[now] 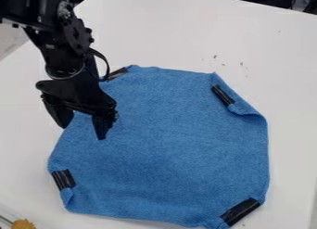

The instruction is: Fold the cloth from bottom left to top right

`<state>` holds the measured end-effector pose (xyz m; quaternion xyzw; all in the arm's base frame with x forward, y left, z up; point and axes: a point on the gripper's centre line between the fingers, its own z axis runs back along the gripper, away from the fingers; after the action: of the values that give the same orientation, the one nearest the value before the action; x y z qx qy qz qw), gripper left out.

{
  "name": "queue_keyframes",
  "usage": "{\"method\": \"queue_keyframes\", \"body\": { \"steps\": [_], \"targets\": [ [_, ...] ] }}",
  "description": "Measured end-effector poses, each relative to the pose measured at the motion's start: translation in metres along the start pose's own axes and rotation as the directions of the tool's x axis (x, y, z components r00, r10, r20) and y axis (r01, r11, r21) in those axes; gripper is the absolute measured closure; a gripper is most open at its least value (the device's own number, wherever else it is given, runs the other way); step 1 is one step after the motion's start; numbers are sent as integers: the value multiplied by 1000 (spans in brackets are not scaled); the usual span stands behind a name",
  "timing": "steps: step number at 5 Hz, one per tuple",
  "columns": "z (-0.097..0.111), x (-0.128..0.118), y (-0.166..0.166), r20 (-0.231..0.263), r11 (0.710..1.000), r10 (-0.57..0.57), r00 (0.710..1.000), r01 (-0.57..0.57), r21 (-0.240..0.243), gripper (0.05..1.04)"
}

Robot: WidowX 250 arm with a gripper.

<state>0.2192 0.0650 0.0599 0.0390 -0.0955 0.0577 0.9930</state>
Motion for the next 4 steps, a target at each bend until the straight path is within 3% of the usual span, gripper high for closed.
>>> {"method": "queue_keyframes", "body": {
  "steps": [1,2,4],
  "targets": [
    [-4,-2,-1,-18,1000,-5,1000,5,-6,83],
    [-12,31,9,-2,994,-107,994,107,-14,83],
    [-33,92,33,44,983,-182,982,183,-10,83]
  ]
}}
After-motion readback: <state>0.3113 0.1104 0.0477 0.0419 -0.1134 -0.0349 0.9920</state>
